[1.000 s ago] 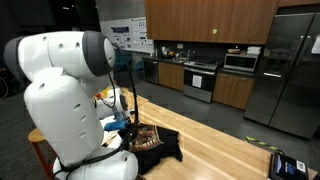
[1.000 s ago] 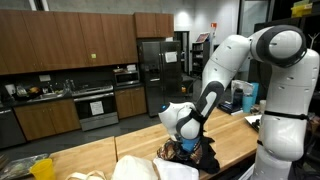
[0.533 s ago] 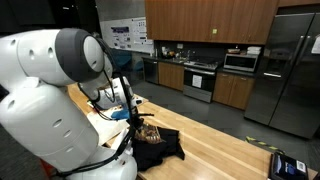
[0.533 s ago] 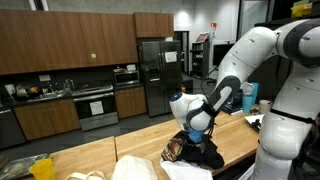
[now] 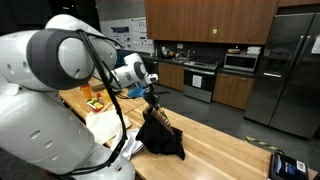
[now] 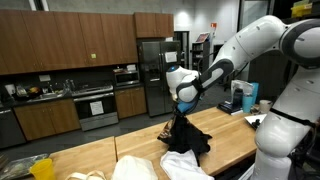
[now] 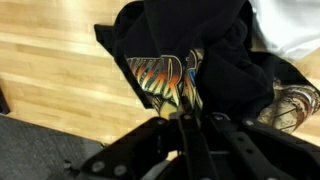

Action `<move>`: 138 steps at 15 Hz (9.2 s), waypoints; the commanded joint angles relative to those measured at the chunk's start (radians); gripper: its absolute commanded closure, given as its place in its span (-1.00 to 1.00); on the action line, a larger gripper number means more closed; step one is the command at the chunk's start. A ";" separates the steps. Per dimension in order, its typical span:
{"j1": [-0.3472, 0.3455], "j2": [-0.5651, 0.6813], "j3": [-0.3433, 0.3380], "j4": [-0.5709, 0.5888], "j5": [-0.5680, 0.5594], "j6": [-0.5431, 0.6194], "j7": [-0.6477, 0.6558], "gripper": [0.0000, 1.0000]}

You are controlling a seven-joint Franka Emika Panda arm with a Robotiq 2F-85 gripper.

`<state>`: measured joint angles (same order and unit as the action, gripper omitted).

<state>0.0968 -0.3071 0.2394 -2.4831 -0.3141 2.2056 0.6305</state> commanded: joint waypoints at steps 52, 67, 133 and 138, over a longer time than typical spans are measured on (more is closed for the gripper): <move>-0.095 0.167 -0.270 0.081 0.300 0.138 -0.848 -0.87; 0.054 0.247 -0.124 0.230 0.290 0.055 -0.964 -1.00; -0.038 0.257 -0.073 0.400 0.387 0.199 -1.480 0.99; -0.084 0.042 -0.210 0.190 0.413 0.188 -1.392 0.99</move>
<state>0.0300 -0.1033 0.0904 -2.1407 0.0821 2.3775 -0.8198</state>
